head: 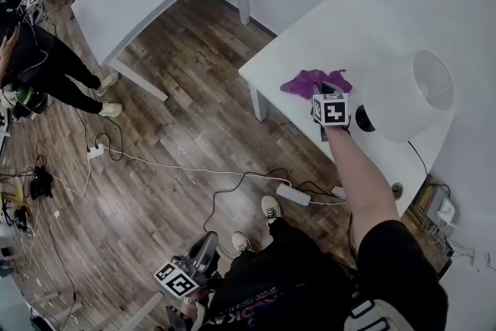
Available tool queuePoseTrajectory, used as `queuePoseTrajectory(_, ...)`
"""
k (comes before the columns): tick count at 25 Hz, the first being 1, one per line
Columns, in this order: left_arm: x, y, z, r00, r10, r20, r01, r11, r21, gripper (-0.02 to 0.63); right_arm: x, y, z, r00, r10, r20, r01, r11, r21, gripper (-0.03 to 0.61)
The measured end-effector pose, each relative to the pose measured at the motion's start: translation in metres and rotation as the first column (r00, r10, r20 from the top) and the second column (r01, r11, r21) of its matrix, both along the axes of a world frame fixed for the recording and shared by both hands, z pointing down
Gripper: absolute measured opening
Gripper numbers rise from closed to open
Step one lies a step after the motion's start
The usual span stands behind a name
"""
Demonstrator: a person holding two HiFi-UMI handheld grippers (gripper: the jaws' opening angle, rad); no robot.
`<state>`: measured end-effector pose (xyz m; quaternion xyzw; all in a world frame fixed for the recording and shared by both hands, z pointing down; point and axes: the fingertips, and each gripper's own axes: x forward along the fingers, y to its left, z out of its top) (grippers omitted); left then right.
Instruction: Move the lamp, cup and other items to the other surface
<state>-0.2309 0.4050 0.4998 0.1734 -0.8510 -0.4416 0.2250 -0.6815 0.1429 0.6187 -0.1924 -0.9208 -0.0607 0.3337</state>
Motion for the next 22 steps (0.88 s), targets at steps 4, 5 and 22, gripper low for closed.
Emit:
queuePoseTrajectory(4, 0.003, 0.002, -0.004, 0.999, 0.034, 0.015, -0.034, 0.999, 0.0, -0.002, 0.017, 0.009, -0.021, 0.999, -0.016, 0.043, 0.017, 1.0, -0.023, 0.049)
queuePoseTrajectory(5, 0.004, 0.003, -0.005, 0.999, 0.041, 0.02, -0.041, 0.999, 0.003, -0.001, 0.022, 0.01, -0.026, 0.999, -0.018, 0.051, 0.02, 0.999, -0.033, 0.049)
queuePoseTrajectory(22, 0.042, 0.032, -0.022, 0.979, 0.166, 0.12, -0.173, 0.984, 0.049, -0.002, 0.136, 0.034, -0.114, 0.988, 0.035, 0.15, -0.012, 0.988, -0.153, 0.048)
